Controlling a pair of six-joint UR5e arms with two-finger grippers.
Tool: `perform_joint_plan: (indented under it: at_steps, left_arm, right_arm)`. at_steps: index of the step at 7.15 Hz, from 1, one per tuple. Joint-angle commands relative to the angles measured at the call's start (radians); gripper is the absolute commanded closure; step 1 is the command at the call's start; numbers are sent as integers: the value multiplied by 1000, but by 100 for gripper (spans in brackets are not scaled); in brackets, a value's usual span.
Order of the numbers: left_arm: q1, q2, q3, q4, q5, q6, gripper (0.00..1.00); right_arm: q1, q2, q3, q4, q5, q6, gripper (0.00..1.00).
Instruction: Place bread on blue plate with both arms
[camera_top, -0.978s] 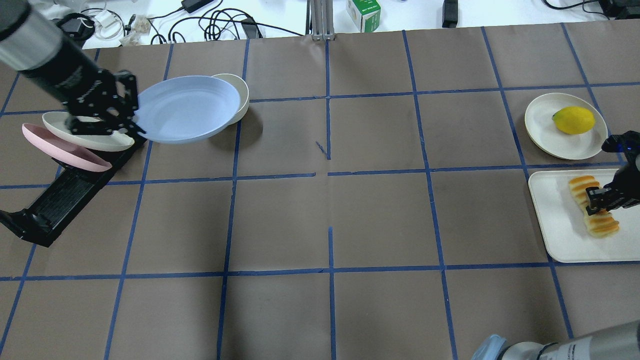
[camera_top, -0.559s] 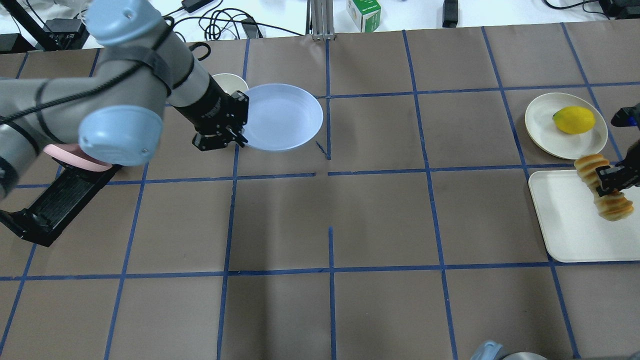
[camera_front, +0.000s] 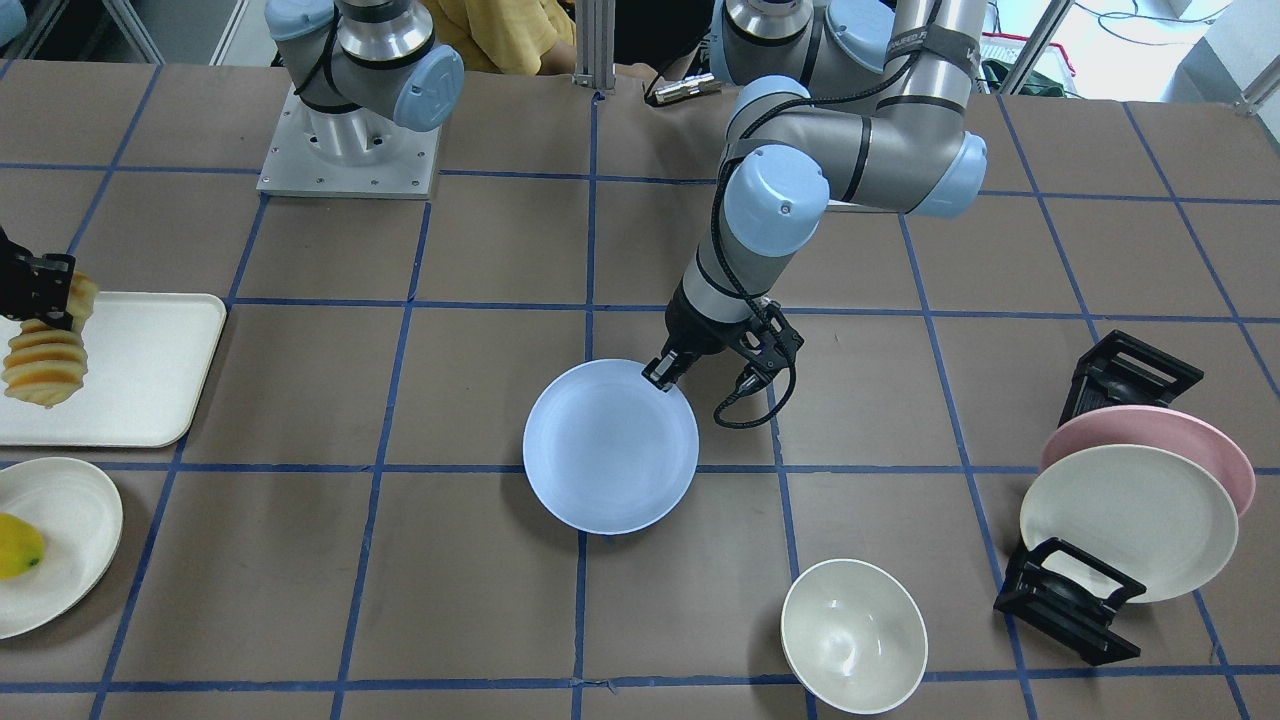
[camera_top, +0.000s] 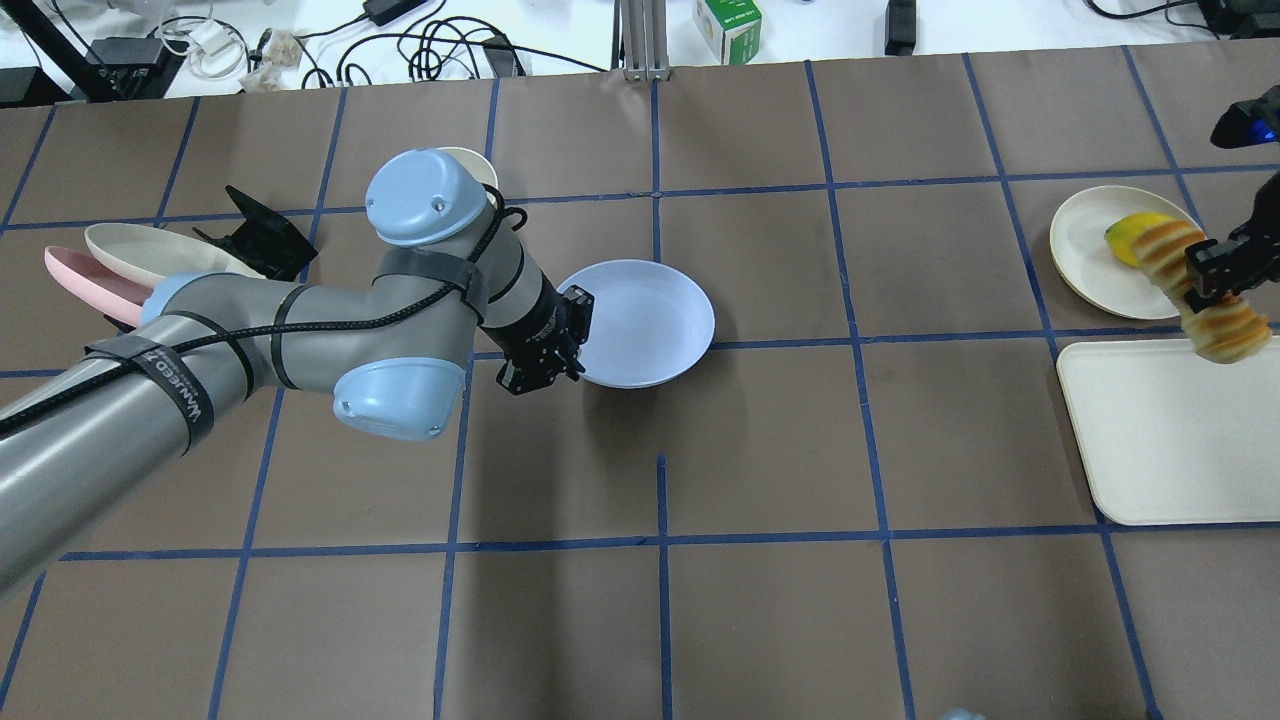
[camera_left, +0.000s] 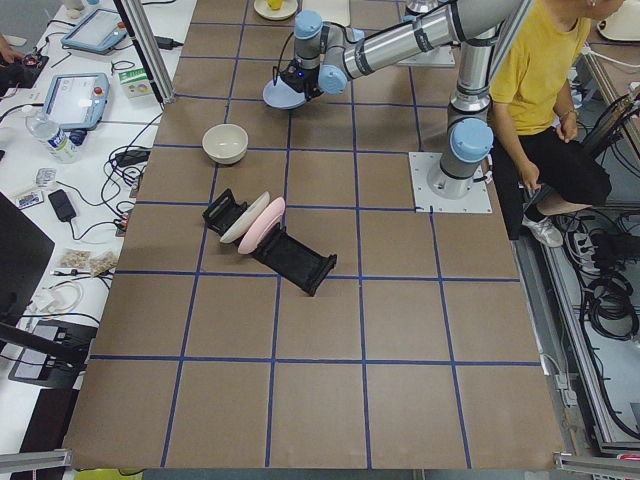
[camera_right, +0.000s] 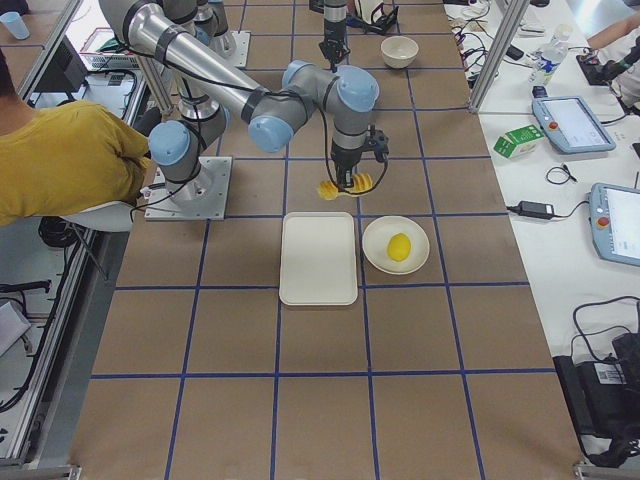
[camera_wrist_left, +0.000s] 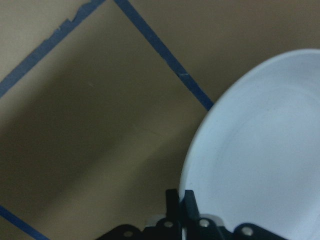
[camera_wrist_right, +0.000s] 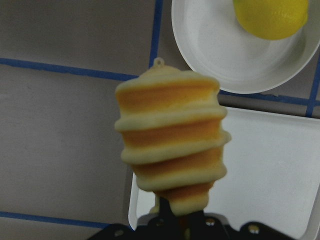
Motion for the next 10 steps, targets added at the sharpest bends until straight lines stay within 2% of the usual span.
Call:
perform_joint_plan:
  at_steps: [1, 2, 3, 4, 6, 7, 8, 9, 10]
  left_arm:
    - [-24, -42, -12, 41, -15, -25, 99]
    - [-27, -44, -1, 47, -9, 0, 1]
    - [-20, -30, 13, 56, -10, 33, 0]
    - [-8, -19, 55, 37, -8, 75, 0]
    - [83, 19, 234, -235, -13, 147, 0]
    - [92, 27, 338, -375, -4, 212, 0]
    - [109, 57, 414, -507, 49, 280, 0]
    - [129, 98, 443, -573, 76, 309, 0]
    - [135, 138, 450, -615, 97, 313, 0]
  right_arm:
    - [33, 5, -11, 28, 84, 63, 100]
    - [104, 14, -7, 22, 82, 75, 100]
    - [196, 29, -5, 10, 92, 224, 100]
    - [294, 96, -8, 2, 97, 350, 100]
    - [520, 172, -7, -175, 158, 644, 100]
    - [600, 207, -32, -200, 169, 757, 100]
    - [673, 241, -63, -228, 171, 890, 100]
    - [756, 275, -70, -262, 169, 983, 100]
    - [804, 330, -83, -349, 171, 1069, 100]
